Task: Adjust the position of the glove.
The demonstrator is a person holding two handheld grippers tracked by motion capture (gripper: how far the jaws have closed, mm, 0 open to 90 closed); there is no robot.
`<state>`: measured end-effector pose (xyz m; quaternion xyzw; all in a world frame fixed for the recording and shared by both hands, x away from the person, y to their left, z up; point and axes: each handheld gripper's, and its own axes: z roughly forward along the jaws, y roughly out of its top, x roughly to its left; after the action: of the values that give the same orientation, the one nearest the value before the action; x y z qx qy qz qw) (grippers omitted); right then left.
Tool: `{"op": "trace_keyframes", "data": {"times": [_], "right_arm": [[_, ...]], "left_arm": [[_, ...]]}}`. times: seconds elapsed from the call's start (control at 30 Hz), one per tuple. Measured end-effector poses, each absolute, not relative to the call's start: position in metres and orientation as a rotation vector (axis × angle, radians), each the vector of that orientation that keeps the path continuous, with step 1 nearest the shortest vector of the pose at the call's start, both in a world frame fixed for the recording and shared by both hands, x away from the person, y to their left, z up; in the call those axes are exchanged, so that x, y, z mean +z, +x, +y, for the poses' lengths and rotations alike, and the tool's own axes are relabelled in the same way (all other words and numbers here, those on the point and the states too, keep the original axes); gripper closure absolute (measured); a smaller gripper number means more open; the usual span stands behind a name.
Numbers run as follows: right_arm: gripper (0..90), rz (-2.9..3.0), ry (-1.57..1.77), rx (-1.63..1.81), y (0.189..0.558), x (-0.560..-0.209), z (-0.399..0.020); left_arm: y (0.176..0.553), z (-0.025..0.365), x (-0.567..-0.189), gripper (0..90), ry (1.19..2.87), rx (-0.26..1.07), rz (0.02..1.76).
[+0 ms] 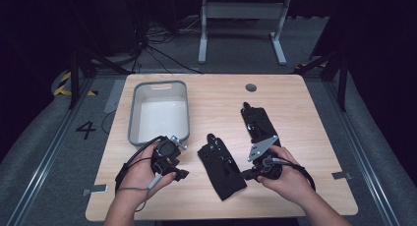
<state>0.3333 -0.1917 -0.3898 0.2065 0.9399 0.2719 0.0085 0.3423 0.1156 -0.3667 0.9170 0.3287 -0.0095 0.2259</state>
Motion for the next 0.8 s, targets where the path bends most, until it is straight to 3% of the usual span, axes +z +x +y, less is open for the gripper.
{"op": "trace_keyframes", "data": {"times": [0.33,0.6,0.8], "right_arm": [[90.0,2.994,0.601,0.814,0.328,-0.409,-0.171],[90.0,2.992,0.595,0.822,0.325,-0.414,-0.166],[90.0,3.003,0.596,0.805,0.324,-0.421,-0.162]], "left_arm": [[0.342,0.112,-0.368,47.6,2.535,-0.009,0.907],[0.344,0.106,-0.372,62.2,2.518,0.008,0.904],[0.343,0.106,-0.369,61.6,2.502,0.001,0.897]]}}
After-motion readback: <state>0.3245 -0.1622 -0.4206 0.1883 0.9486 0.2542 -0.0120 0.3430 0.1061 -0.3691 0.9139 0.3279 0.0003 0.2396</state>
